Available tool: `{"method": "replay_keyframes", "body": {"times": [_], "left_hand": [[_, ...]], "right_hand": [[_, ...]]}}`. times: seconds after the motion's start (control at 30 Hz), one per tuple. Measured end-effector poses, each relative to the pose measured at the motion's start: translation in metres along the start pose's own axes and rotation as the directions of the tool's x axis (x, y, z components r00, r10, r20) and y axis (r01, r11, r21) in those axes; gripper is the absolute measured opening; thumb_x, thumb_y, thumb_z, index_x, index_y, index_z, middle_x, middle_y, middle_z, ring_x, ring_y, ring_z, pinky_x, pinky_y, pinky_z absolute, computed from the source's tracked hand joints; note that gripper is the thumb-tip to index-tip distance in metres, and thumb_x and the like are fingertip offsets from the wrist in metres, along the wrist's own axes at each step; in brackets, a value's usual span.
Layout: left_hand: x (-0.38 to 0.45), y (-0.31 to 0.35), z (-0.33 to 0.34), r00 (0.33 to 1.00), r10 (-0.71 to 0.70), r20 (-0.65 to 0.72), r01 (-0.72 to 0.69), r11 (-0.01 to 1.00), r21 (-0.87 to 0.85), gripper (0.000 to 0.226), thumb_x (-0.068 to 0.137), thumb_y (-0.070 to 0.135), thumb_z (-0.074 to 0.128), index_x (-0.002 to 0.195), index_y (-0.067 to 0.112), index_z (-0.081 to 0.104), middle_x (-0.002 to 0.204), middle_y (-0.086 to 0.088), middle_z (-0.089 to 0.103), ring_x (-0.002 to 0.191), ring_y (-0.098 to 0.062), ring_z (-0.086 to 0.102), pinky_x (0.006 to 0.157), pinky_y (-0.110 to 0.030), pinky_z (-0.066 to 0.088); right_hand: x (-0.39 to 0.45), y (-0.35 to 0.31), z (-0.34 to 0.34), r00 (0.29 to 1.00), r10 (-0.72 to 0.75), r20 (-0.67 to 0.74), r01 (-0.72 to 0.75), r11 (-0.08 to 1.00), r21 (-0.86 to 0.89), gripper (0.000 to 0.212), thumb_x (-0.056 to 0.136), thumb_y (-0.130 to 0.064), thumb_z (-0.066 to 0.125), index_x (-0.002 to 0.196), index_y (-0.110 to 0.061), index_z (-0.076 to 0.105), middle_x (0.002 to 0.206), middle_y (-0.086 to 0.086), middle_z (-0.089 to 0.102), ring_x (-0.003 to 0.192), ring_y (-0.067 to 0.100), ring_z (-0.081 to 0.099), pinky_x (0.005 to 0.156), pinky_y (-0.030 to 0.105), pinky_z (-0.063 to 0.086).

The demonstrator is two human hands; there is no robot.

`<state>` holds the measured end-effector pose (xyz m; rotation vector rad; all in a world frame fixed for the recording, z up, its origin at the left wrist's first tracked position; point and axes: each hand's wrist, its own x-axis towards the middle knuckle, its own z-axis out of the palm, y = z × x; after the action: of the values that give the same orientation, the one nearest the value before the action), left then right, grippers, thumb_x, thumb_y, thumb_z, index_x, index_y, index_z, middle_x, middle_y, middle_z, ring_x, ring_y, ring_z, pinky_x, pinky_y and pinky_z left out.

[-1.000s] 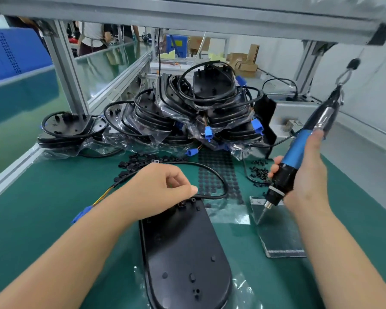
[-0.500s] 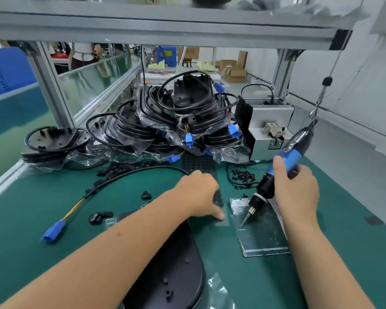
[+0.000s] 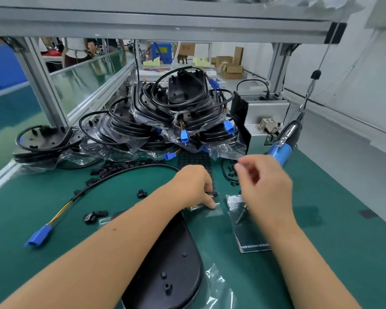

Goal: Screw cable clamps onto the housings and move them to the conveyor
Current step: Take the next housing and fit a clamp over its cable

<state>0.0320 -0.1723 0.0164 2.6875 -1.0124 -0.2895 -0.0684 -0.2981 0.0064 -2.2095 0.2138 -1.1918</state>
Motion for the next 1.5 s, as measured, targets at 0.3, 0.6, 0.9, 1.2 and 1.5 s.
{"method": "replay_keyframes", "body": {"times": [0.3,0.6,0.9,1.2,1.5], "left_hand": [[-0.005,-0.007,-0.003,0.984,-0.032,-0.176,0.025,0.999,-0.042,0.026,0.073,0.032,0.081,0.093,0.016,0.076,0.076,0.007,0.058,0.085,-0.017,0.062,0.075,-0.026,0.049],[-0.005,-0.002,-0.011,0.985,-0.106,-0.135,0.096,0.992,-0.079,0.026,0.075,0.028,0.081,0.094,0.013,0.074,0.098,-0.005,0.071,0.095,-0.022,0.065,0.085,-0.033,0.053],[-0.006,-0.011,-0.007,0.983,-0.121,-0.136,0.109,0.989,-0.097,0.039,0.07,0.038,0.083,0.098,0.014,0.071,0.092,0.001,0.065,0.091,-0.018,0.062,0.08,-0.03,0.052],[-0.002,-0.012,-0.006,0.983,-0.109,-0.148,0.095,0.991,-0.099,0.022,0.074,0.03,0.08,0.09,0.016,0.074,0.077,0.004,0.058,0.076,-0.014,0.055,0.068,-0.024,0.043],[-0.002,-0.012,-0.006,0.981,-0.138,-0.135,0.127,0.988,-0.084,0.024,0.076,0.031,0.079,0.097,0.019,0.075,0.083,0.005,0.061,0.08,-0.013,0.058,0.069,-0.023,0.044]], "right_hand": [[0.014,0.0,0.016,0.768,-0.078,0.636,0.382,0.853,-0.355,0.025,0.097,-0.028,0.048,0.117,-0.03,0.063,0.112,-0.005,0.062,0.109,0.018,0.049,0.084,0.03,0.045],[0.027,-0.004,0.034,0.723,0.065,0.688,0.173,0.947,-0.271,0.016,0.087,-0.032,0.064,0.101,-0.028,0.071,0.098,-0.005,0.07,0.096,0.016,0.061,0.083,0.031,0.049],[0.026,0.0,0.037,0.741,0.0,0.672,0.251,0.928,-0.276,0.01,0.09,-0.03,0.059,0.099,-0.026,0.063,0.099,-0.006,0.065,0.096,0.017,0.056,0.08,0.03,0.044],[0.032,-0.002,0.037,0.701,-0.024,0.713,0.319,0.904,-0.284,0.009,0.092,-0.027,0.056,0.1,-0.028,0.061,0.101,-0.005,0.06,0.1,0.017,0.052,0.078,0.03,0.041],[0.03,-0.009,0.038,0.702,-0.032,0.712,0.365,0.874,-0.322,0.011,0.089,-0.021,0.056,0.099,-0.027,0.058,0.103,-0.003,0.06,0.1,0.021,0.055,0.073,0.031,0.039]]}}
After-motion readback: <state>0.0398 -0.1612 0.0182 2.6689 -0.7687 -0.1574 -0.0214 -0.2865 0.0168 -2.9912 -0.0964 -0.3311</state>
